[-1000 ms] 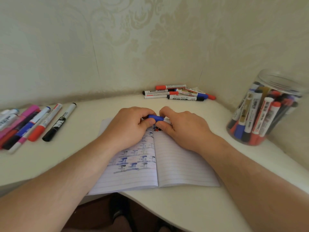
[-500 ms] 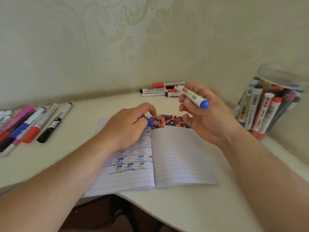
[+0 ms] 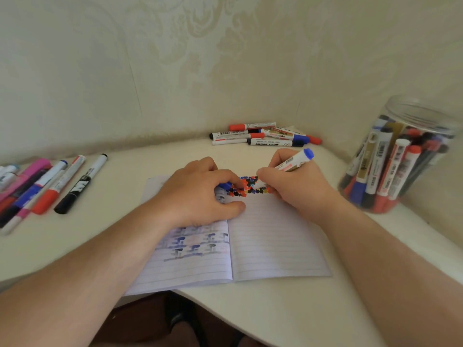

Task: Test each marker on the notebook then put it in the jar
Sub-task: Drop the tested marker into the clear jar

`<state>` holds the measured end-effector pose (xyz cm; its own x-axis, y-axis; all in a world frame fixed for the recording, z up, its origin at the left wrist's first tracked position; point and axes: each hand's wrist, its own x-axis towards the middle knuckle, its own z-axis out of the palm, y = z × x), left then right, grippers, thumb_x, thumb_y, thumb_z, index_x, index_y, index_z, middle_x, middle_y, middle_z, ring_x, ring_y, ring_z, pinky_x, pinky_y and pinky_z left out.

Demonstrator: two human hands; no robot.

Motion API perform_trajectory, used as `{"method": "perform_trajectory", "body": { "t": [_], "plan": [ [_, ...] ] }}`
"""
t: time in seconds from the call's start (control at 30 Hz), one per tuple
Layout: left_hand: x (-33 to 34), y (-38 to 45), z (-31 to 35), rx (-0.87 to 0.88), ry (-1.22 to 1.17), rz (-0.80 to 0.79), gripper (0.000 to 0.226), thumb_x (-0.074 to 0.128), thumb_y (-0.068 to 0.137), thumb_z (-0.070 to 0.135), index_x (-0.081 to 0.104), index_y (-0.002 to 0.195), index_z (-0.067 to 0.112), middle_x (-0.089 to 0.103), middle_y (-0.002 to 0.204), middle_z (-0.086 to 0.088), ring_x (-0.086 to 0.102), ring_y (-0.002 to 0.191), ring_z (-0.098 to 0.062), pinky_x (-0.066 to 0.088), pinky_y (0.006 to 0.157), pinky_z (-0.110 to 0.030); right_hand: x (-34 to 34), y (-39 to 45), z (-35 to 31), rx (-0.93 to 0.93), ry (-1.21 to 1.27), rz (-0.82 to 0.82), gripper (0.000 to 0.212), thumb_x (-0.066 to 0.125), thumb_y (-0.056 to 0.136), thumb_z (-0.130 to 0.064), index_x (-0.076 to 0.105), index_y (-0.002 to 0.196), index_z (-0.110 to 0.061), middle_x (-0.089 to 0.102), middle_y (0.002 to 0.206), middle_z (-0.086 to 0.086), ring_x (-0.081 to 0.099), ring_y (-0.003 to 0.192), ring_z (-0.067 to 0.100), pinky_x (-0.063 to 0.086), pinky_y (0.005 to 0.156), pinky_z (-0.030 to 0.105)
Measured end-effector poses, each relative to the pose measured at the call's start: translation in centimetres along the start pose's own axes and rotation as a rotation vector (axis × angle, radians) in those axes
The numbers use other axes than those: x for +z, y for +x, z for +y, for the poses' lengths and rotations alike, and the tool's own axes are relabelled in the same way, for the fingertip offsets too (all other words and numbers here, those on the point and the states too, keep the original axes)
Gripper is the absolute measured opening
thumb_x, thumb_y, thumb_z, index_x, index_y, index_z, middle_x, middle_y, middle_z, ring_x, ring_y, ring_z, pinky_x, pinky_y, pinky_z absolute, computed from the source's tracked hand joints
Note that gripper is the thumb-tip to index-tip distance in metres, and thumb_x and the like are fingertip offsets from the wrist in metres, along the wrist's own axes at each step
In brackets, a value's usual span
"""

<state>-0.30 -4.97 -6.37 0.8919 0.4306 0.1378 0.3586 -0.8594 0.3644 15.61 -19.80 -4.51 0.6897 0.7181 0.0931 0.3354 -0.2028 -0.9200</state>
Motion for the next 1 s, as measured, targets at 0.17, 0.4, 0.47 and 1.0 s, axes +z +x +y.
{"method": "perform_trajectory", "body": {
  "t": [0.17,0.4,0.47,1.0],
  "plan": [
    [0.02,0.12,0.01,-0.004,-0.002,0.016,0.044,0.065,0.076,0.073,0.056,0.118,0.066,0.043,0.098,0.018,0.045,0.099,-0.007,0.037,0.082,-0.029,0.64,0.16,0.17,0.022,-0.078,0.032,0.026,0.077,0.08,-0.018,0.056,0.065,-0.015,0.067,0.063,0.02,0.061,0.047,0.017,0.049,0.051,0.031],
    [0.04,0.1,-0.03,0.0,-0.005,0.019,0.043,0.066,0.077,0.071,0.058,0.119,0.064,0.043,0.098,0.018,0.045,0.099,-0.006,0.037,0.082,-0.029,0.66,0.34,0.23,0.033,-0.118,0.032,0.022,0.077,0.08,-0.02,0.06,0.067,-0.013,0.071,0.067,0.019,0.063,0.049,0.018,0.055,0.056,0.035],
    [0.06,0.15,-0.06,0.001,0.001,0.017,0.044,0.065,0.077,0.072,0.057,0.119,0.064,0.043,0.098,0.019,0.045,0.099,-0.006,0.036,0.08,-0.029,0.74,0.28,0.18,0.03,-0.135,0.033,0.021,0.076,0.08,-0.02,0.061,0.068,-0.012,0.07,0.066,0.019,0.062,0.048,0.017,0.054,0.055,0.034],
    [0.11,0.21,-0.09,-0.002,0.001,0.016,0.047,0.062,0.075,0.075,0.057,0.12,0.064,0.044,0.098,0.02,0.045,0.1,-0.005,0.036,0.077,-0.028,0.96,-0.14,0.03,0.034,-0.123,0.025,0.025,0.074,0.08,-0.018,0.054,0.066,-0.016,0.057,0.055,0.008,0.052,0.045,0.015,0.042,0.044,0.024]
  ]
}}
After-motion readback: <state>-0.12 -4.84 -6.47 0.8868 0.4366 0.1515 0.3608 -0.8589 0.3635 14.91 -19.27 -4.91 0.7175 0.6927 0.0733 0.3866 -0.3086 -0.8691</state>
